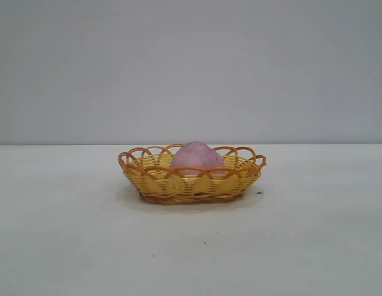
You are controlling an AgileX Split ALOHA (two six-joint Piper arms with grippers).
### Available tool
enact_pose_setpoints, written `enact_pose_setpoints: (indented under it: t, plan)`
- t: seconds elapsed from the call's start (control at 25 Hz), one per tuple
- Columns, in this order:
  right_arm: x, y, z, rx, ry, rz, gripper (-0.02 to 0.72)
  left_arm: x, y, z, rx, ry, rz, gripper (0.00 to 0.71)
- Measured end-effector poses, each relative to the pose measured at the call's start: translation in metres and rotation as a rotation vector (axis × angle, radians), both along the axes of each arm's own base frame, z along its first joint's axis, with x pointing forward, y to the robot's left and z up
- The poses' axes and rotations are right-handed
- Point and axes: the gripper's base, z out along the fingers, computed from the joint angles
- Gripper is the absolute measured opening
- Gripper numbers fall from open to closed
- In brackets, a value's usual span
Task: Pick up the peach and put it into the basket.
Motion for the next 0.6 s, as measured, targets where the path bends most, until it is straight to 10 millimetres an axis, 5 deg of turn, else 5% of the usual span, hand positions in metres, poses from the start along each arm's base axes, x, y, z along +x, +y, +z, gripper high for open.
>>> enact_pose_setpoints:
  t: [0.36,0.6]
  plan:
    - [-0.049,0.005,-0.038,0.026,-0.258,0.004,0.426,0.0,0.0,0.0,0.0,0.0,0.0,0.519]
    - [-0.062,0.005,-0.039,0.019,-0.37,0.013,0.426,0.0,0.0,0.0,0.0,0.0,0.0,0.519]
